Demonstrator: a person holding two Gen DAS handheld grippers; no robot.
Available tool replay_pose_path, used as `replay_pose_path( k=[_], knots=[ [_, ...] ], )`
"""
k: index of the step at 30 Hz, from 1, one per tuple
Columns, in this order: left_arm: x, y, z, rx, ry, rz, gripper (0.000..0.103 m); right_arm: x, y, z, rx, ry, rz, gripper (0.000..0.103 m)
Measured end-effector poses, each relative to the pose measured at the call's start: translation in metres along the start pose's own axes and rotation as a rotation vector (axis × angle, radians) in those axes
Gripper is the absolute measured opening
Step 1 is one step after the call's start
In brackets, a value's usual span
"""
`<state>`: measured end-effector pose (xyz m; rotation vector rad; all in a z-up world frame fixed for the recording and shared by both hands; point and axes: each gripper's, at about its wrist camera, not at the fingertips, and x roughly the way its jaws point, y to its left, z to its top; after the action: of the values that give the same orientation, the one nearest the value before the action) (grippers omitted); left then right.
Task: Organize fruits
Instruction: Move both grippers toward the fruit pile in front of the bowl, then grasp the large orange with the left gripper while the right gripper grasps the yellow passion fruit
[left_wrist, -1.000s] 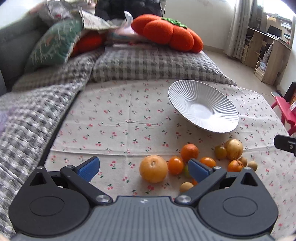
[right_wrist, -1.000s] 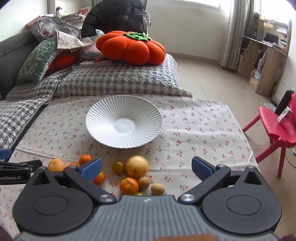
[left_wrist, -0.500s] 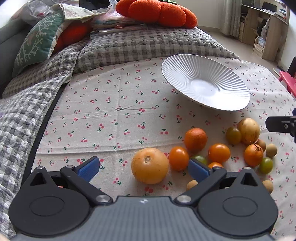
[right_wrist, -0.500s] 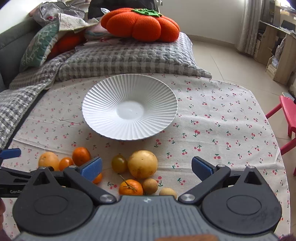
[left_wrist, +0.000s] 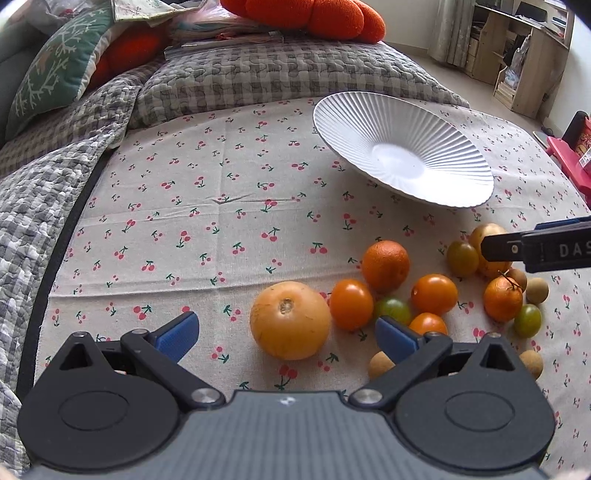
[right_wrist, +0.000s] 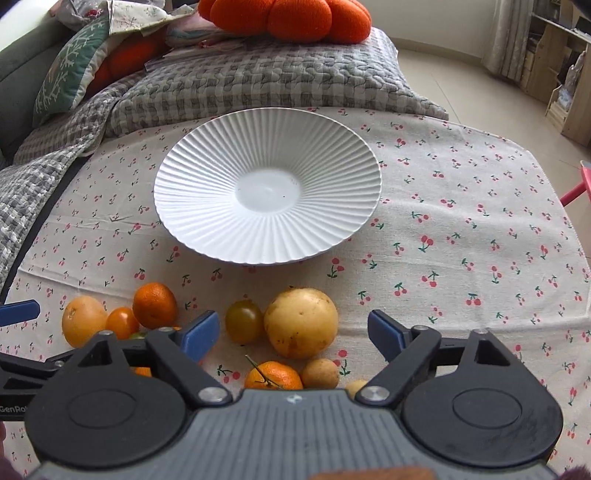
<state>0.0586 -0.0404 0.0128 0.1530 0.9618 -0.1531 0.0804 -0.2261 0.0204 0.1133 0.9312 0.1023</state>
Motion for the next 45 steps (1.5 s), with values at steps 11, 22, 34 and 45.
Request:
replay_pose_path(
  k=[11,22,34,45],
  knots=[
    [0.005,0.003,-0.003,-0.003,0.015,-0.025,0.083,0.013,0.004,0.001,-0.024,-0.01,-0.004,0.061],
    [0.012,0.005,-0.007,-0.02,0.043,-0.06,0.066,0.013,0.009,0.001,-0.038,-0.046,-0.02,0.059],
    [0.013,0.005,-0.005,0.003,0.009,-0.091,0.046,0.013,0.012,0.0,-0.057,-0.063,-0.053,0.049],
    [0.021,0.006,-0.003,0.009,0.013,-0.094,0.043,0.021,0.015,-0.002,-0.087,-0.056,-0.105,0.046]
  ],
)
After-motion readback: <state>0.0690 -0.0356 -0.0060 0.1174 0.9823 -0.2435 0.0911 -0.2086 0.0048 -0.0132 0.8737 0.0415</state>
